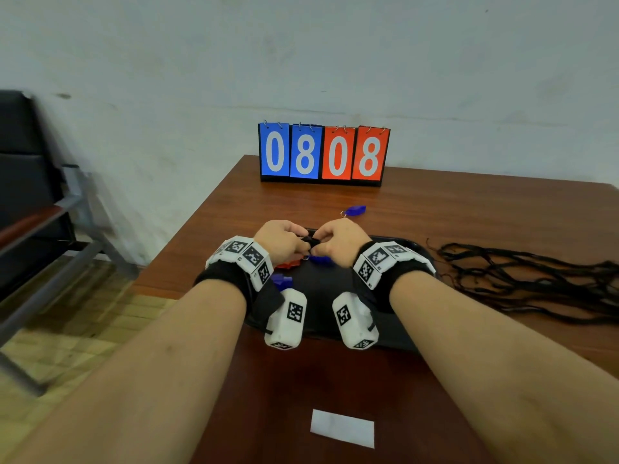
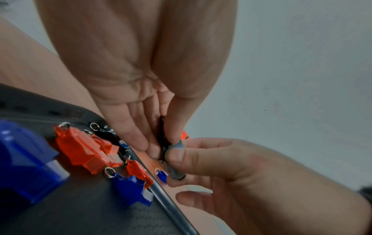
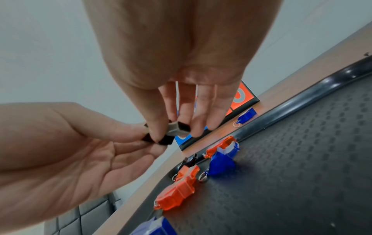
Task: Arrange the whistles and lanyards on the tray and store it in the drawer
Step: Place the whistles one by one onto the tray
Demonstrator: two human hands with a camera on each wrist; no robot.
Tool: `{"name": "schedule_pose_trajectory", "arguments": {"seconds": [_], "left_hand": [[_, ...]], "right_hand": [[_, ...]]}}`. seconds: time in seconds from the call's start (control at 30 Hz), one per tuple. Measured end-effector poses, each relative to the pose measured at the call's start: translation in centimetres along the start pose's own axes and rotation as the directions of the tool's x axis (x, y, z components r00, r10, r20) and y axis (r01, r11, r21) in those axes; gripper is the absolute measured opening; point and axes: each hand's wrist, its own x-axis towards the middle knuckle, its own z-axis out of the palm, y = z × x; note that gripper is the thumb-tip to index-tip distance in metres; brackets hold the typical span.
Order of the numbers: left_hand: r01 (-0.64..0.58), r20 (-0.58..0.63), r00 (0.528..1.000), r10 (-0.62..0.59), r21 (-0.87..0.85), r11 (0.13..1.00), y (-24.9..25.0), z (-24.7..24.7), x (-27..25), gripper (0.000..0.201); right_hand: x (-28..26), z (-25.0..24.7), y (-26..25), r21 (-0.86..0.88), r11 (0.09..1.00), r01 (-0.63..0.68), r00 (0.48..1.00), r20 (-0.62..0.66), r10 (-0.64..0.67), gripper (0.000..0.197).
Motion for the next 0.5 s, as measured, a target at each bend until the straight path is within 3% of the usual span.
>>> {"name": "schedule_pose_trajectory", "arguments": {"seconds": [0.1, 0.33, 0.5], "left_hand": [[0.006, -0.018, 1.0, -0.005, 0.04, 0.999, -0.1, -0.1, -0.1, 0.024], [-0.009, -0.207, 0.978, 0.022, 0.064, 0.998, -1.0, -1.0, 0.8, 0.015], [-0.029, -0.227, 0.973, 0.05, 0.093, 0.995, -1.9, -1.4, 1.7, 0.02]], "right_hand": [[-0.2, -0.2, -0.3, -0.041, 0.999, -0.037, 0.999, 0.005, 0.037, 0.034], [0.0, 0.7, -0.3, -0.202, 0.972, -0.122, 0.988, 0.065, 0.138, 0.034], [0.5, 1.9, -0.6, -0.317, 0.937, -0.148, 0.977, 0.101, 0.188, 0.029]]}}
